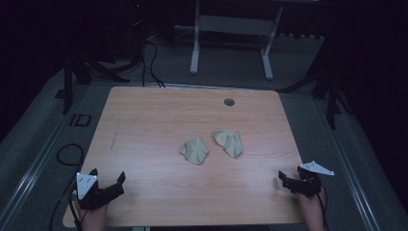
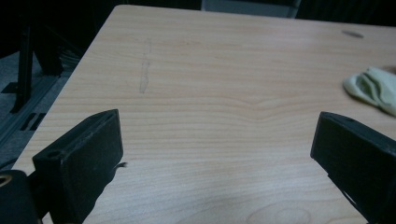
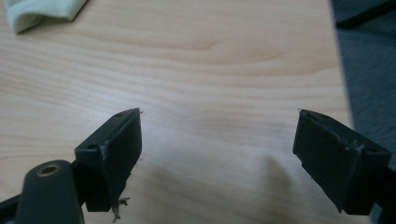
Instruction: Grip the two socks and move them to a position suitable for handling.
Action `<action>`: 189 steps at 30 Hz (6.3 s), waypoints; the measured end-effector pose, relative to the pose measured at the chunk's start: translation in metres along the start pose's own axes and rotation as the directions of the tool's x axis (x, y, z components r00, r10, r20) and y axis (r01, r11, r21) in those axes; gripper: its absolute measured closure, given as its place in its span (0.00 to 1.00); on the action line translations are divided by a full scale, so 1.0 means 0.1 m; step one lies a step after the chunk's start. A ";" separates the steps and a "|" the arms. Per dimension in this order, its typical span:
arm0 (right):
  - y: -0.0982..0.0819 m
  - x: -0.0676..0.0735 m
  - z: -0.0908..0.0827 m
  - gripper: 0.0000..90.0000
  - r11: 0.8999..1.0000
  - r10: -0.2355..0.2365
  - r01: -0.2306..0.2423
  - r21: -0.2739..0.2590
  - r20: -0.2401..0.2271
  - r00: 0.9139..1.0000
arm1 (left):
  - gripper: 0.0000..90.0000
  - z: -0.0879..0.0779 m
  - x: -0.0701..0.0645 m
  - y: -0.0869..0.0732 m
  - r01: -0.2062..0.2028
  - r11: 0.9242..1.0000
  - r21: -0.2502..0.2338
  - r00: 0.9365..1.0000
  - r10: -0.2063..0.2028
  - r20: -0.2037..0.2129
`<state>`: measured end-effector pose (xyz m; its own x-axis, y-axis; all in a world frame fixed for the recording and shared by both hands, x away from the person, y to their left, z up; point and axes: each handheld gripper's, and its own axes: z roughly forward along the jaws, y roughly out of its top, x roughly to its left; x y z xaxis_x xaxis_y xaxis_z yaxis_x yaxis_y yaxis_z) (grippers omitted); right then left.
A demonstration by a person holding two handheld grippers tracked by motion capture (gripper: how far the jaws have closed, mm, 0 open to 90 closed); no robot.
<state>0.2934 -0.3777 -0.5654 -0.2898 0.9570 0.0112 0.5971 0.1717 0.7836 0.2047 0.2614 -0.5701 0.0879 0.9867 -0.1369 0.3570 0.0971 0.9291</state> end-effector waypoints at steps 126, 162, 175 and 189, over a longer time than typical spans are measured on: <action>1.20 1.87 0.02 0.90 0.844 -0.501 0.537 -0.003 -0.364 0.785 | 0.03 0.09 -0.21 -0.01 -0.086 0.992 0.096 0.993 0.078 0.088; 0.34 2.35 0.35 0.31 0.823 -0.449 0.564 0.070 -0.530 0.720 | 0.03 0.17 -0.61 -0.02 -0.232 0.968 0.099 0.938 0.195 0.287; 0.44 2.22 0.07 0.46 0.837 -0.451 0.546 0.035 -0.521 0.725 | 0.11 0.31 -1.41 0.05 -0.396 0.884 0.249 0.792 0.191 0.580; 0.33 2.27 0.08 0.57 0.836 -0.432 0.545 0.071 -0.527 0.732 | 0.83 0.49 -2.03 0.04 -0.617 0.779 0.109 0.590 0.367 0.720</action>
<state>0.2529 -0.1527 -0.5418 -0.8644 0.5028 -0.0031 0.3941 0.6813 0.6169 0.2336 0.0553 -0.5549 0.8519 0.5235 0.0128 0.3249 -0.5476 0.7711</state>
